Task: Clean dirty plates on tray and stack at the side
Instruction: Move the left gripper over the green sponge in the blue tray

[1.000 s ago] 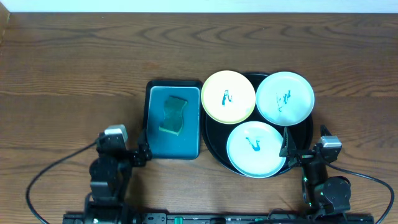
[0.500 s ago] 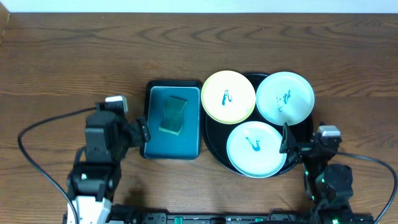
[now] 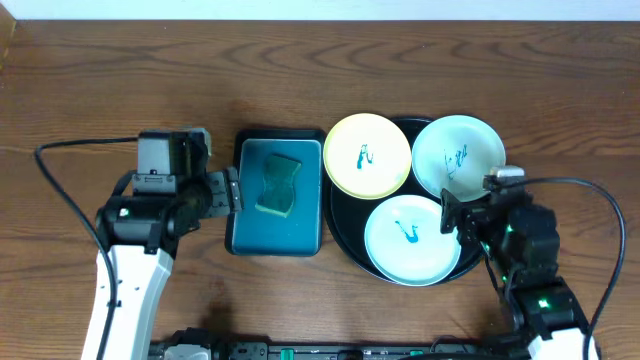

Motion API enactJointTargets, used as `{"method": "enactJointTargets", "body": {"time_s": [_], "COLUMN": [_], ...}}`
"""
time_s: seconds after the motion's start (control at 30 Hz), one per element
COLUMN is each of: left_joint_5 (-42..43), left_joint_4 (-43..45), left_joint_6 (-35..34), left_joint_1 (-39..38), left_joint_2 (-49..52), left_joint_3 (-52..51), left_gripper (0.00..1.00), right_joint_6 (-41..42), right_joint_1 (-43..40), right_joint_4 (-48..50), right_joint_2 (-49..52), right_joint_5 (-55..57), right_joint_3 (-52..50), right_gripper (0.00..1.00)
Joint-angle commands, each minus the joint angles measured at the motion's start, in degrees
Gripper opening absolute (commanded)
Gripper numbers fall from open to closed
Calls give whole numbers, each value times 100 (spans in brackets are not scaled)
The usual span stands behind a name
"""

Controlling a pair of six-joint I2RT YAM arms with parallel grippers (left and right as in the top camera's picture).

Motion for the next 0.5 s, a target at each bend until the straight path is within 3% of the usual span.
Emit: {"method": "enactJointTargets", "body": {"time_s": [0.0,0.47], "left_joint_5": [96,94], "left_joint_4": [-125,-125], "left_joint_6": [-50,-50], "left_joint_1": [35,35], "left_joint_2": [46,46], "left_joint_3": [125,125], "left_gripper": [82,82], "right_joint_6": [61,-264], "right_joint_1": [-15,-15], "right_joint_4": [-55,-52], "right_joint_2": [337,439], "right_joint_5": [-70,-68], "right_joint_3": [236,269], "right_gripper": [99,99]}}
